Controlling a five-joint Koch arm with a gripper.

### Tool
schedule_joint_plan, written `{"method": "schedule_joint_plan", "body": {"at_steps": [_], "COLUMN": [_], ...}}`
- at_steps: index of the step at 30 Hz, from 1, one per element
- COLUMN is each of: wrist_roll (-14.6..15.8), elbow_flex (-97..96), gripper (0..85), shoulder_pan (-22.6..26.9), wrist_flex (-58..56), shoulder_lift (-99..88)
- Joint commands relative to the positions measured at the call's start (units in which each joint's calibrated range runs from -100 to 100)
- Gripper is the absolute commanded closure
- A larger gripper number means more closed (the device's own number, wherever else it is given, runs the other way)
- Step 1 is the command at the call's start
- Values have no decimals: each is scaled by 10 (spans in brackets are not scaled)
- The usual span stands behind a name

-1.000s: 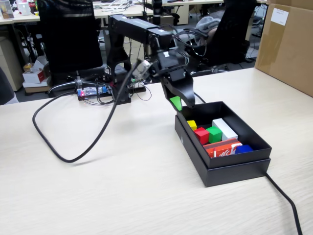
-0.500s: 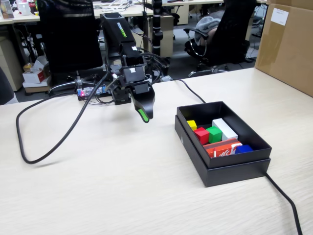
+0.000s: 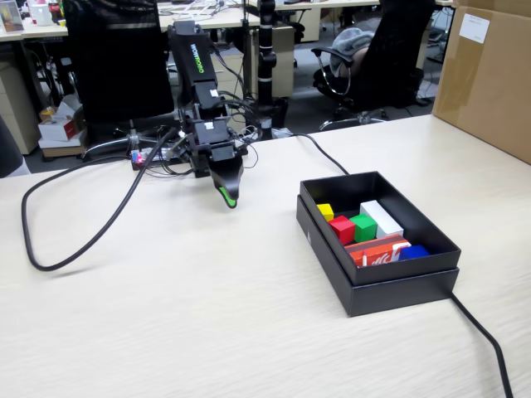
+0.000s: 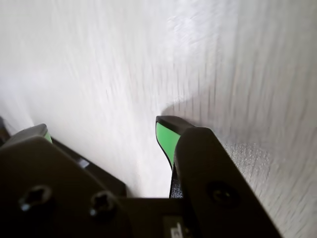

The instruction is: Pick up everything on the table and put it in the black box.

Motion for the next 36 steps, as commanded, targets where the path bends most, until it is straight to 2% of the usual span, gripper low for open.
{"method": "schedule_joint_plan", "body": {"at_steps": [1,10,14,36], "wrist_roll": [-8,-30,-35,-59], "elbow_flex": [-25,-167,-177,-190], "gripper": [415,414,390,371], "shoulder_pan": [-11,-15,-13,0], "wrist_flex": [106,178,178,167], "shoulder_lift": [-37,-115,-116,-106]}}
